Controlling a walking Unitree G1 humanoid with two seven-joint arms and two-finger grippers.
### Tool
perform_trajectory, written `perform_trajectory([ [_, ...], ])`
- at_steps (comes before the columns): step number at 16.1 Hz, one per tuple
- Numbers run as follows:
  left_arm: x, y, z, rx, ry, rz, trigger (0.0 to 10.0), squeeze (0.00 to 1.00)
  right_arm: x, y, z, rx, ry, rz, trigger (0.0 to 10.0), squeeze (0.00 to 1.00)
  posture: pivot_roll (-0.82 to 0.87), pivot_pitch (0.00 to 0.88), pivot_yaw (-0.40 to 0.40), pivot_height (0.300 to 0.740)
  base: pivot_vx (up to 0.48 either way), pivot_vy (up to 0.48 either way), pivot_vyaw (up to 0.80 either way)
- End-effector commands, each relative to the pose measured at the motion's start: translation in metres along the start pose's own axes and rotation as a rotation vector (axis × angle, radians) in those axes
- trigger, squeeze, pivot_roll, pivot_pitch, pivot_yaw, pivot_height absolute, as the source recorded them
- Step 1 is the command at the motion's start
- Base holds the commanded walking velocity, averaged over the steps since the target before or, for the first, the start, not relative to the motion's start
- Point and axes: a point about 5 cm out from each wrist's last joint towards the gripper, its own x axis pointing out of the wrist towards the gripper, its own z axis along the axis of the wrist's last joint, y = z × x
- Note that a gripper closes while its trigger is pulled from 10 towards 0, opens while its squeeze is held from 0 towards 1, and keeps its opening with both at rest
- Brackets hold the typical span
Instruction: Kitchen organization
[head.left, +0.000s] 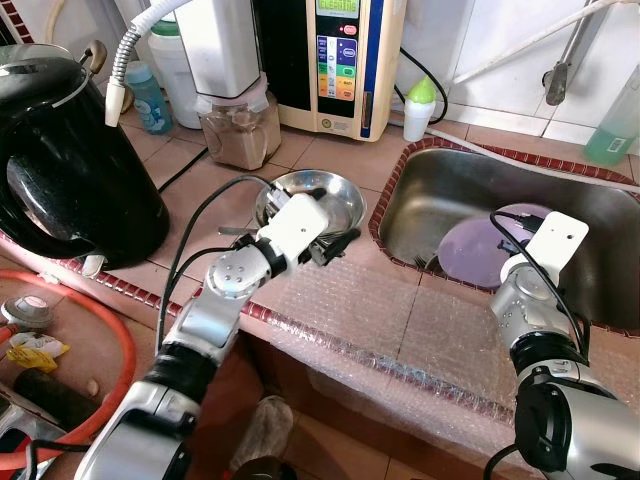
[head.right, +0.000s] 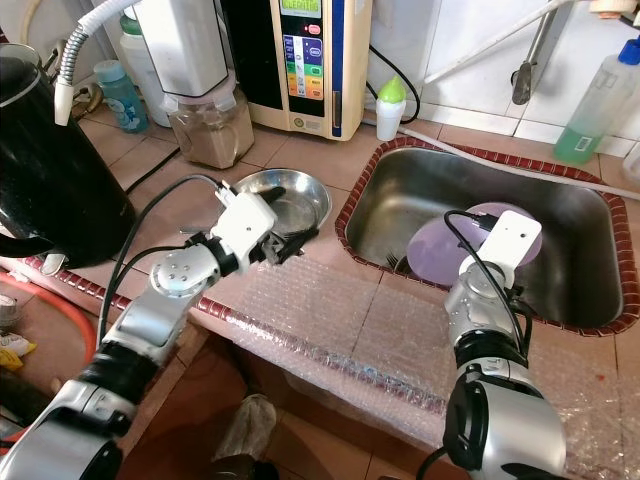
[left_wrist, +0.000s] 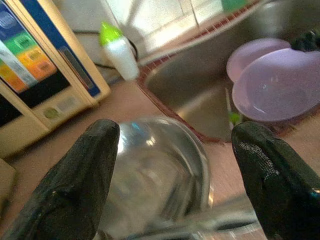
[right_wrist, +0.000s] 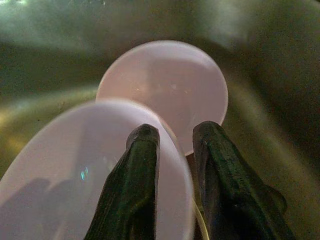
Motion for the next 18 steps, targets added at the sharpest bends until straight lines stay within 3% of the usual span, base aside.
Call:
perform_trajectory([
  [1,-0.002,0.000,0.002,-0.003,0.011,-0.026,10.0,1.00,0.000,0.004,0.001,0.026,0.006,0.010,10.0,1.00,-0.01,0.000,0.050,0.740,0.000,0.000,0.00],
  [3,-0.005,0.003,-0.003,-0.002,0.051,-0.048,10.0,1.00,-0.001,0.008,-0.002,0.027,0.023,0.031,10.0,1.00,-0.02,0.000,0.054,0.740,0.000,0.000,0.00],
  [4,-0.006,0.009,-0.003,-0.006,0.058,-0.009,10.0,1.00,-0.002,0.010,-0.004,0.030,0.028,0.057,10.0,1.00,-0.02,0.000,0.056,0.740,0.000,0.000,0.00],
  [8,-0.014,0.043,0.008,-0.053,-0.017,0.308,10.0,1.00,-0.008,0.016,0.005,-0.053,-0.115,0.192,10.0,1.00,-0.02,0.000,0.056,0.740,0.000,0.000,0.00],
  [10,-0.021,0.053,0.009,-0.075,-0.038,0.408,10.0,1.00,-0.013,0.016,0.003,-0.075,-0.155,0.236,10.0,1.00,-0.03,0.000,0.055,0.740,0.000,0.000,0.00],
  [14,-0.038,0.066,0.003,-0.181,-0.059,0.655,10.0,1.00,-0.037,0.031,-0.008,-0.089,-0.195,0.359,10.0,1.00,-0.04,0.000,0.046,0.740,0.000,0.000,0.00],
  [18,-0.046,0.065,-0.003,-0.269,-0.074,0.756,10.0,1.00,-0.065,0.049,-0.011,-0.096,-0.235,0.519,10.0,1.00,-0.03,0.000,0.040,0.740,0.000,0.000,0.00],
])
